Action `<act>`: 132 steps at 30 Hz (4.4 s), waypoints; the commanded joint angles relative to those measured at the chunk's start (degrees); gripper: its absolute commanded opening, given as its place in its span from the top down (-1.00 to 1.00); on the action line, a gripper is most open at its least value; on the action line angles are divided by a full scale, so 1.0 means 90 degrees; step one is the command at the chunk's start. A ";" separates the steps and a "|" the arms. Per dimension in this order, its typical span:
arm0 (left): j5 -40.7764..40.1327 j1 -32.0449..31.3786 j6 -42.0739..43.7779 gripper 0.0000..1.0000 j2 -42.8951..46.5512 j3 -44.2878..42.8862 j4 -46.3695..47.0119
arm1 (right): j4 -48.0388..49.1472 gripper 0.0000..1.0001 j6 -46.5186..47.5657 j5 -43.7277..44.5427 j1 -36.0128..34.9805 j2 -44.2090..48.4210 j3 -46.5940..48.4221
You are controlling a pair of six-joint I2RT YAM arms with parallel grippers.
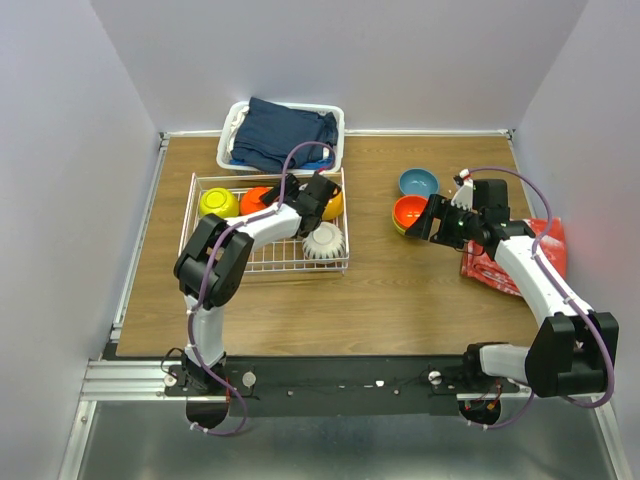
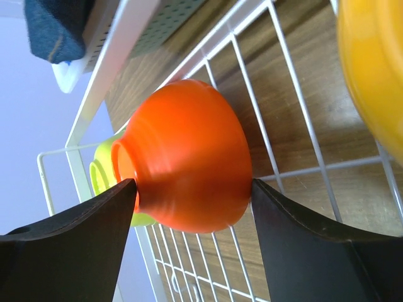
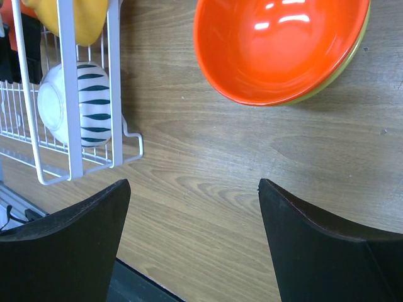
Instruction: Unload the bowls from the dish rack
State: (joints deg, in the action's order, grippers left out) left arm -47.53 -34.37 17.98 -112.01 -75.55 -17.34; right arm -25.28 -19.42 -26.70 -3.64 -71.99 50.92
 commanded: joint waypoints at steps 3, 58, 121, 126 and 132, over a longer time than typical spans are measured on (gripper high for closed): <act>-0.0423 0.0166 -0.0249 -0.60 0.0101 -0.0053 0.0394 | 0.0123 -0.81 0.0019 -0.0071 0.0004 0.0088 -0.0110; 0.0945 0.0538 -0.1499 -0.04 0.1536 -0.0307 -0.0739 | 0.0406 -0.81 -0.0186 -0.0637 -0.0006 0.0254 -0.0052; 0.7663 0.3321 -0.7603 -0.98 0.1762 0.2476 0.2307 | 0.0279 -0.81 -0.0391 -0.0422 -0.0015 0.0899 -0.0657; 0.7683 0.3360 -0.7837 -0.86 0.1625 0.2564 0.2532 | 0.0309 -0.81 -0.0401 -0.0442 -0.0015 0.0899 -0.0696; 0.7810 0.3379 -0.8159 -0.61 0.1654 0.2711 0.2991 | 0.0318 -0.81 -0.0401 -0.0461 -0.0016 0.0908 -0.0745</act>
State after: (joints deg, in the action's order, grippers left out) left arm 21.69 -4.45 -53.12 -96.40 -52.90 6.87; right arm -21.78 -22.52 -31.20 -3.64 -64.82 45.30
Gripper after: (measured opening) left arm 0.874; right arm 0.903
